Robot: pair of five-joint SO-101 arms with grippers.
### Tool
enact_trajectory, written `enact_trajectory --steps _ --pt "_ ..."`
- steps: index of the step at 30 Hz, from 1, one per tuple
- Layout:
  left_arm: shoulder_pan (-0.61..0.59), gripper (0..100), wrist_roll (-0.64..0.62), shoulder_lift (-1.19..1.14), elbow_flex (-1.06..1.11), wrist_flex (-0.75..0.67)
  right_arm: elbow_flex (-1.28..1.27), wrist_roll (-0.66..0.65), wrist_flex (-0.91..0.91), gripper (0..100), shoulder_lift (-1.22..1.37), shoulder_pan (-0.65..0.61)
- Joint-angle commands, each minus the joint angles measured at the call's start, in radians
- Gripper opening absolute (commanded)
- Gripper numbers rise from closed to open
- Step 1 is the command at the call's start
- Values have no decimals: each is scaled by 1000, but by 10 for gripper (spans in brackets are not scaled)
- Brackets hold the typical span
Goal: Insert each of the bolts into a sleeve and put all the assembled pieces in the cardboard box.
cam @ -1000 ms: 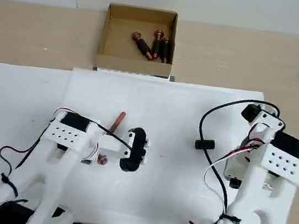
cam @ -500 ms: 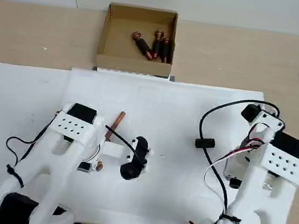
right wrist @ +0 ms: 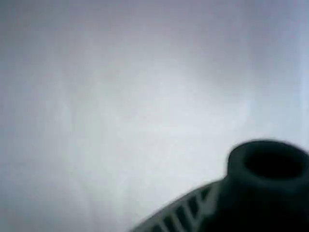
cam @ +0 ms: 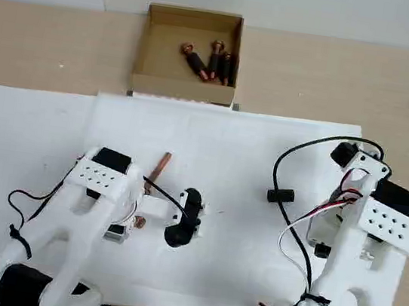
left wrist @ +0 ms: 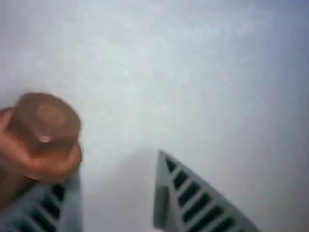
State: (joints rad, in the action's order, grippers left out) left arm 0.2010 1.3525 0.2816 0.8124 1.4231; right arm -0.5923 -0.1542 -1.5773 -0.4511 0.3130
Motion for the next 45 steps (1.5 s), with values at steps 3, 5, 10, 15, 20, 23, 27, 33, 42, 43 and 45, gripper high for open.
enact_trajectory --steps 3,5,10,15,20,23,27,33,42,43,45 --pt "6 109 87 11 -108 107 3 -2 12 4 -31 5" --pt "12 106 87 11 -170 173 3 -2 12 4 -31 5" --pt "21 104 87 11 -303 293 3 -2 12 4 -31 5" --pt "20 104 89 3 -308 284 3 -2 12 4 -31 5" --pt "23 104 89 3 -199 153 3 -2 12 4 -31 7" --pt "26 104 89 3 -147 64 3 -2 12 4 -31 7" --pt "28 105 89 2 -111 -5 3 -2 12 4 -31 7" --pt "25 105 89 2 -61 -26 3 -2 12 4 -28 7" --pt "18 105 112 2 51 -106 3 -2 12 4 -30 7" --pt "18 105 117 2 65 -117 2 -2 12 4 -30 7" --pt "21 105 117 2 91 -135 2 -2 12 4 -30 7"
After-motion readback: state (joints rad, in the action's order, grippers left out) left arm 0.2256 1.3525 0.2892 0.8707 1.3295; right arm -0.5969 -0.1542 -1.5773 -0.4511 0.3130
